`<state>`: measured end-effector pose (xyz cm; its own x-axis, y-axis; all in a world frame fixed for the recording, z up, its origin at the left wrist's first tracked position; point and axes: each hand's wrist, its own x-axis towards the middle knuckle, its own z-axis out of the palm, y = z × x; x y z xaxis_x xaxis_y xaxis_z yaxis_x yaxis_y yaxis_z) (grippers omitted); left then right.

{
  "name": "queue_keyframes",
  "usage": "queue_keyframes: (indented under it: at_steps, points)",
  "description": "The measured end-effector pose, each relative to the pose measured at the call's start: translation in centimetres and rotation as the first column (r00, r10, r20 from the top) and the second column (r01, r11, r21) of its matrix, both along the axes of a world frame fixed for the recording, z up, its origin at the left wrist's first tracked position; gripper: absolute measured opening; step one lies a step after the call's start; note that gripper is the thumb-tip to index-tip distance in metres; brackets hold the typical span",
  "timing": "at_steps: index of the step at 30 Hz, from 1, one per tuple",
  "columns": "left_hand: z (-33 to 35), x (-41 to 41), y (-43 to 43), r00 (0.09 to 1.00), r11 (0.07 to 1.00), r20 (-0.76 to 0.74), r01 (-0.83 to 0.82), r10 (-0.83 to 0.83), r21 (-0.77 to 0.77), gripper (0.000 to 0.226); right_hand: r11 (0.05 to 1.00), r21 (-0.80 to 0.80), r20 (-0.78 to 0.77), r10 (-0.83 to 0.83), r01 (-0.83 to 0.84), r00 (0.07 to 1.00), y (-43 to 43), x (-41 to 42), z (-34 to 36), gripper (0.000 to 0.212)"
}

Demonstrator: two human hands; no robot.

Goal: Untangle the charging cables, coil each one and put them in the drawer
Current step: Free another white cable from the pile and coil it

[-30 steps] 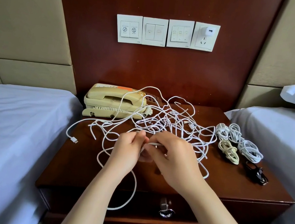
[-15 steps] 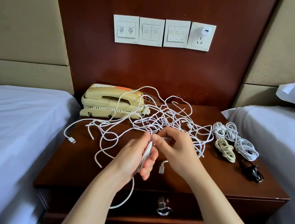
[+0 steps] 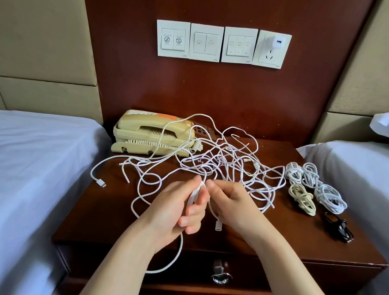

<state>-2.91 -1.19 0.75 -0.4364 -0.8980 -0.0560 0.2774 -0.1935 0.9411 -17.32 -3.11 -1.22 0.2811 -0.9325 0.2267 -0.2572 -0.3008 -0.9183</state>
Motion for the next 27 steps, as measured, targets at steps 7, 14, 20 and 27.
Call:
queue_keyframes:
  at_steps: [7,14,20,27]
  points:
    - [0.1,-0.4,-0.7,0.955,0.974,-0.196,-0.209,0.221,0.083,0.045,0.996,-0.044,-0.412,0.054,-0.079,0.910,1.7,0.7,0.6,0.028]
    - [0.0,-0.4,-2.0,0.871,0.907,-0.267,-0.364,0.412,0.211,0.045,0.983,-0.130,-0.747,-0.010,-0.131,0.665,2.9,1.8,1.1,0.015]
    - [-0.6,-0.7,-3.2,0.857,0.863,-0.108,-0.495,0.504,0.103,0.054,0.968,-0.167,-0.769,-0.009,-0.187,0.639,2.7,1.6,1.3,0.025]
    - [-1.2,-1.0,-3.1,0.827,0.844,0.176,-0.514,0.535,-0.150,0.054,0.957,-0.272,-0.658,-0.107,-0.103,0.745,2.4,0.8,1.4,0.017]
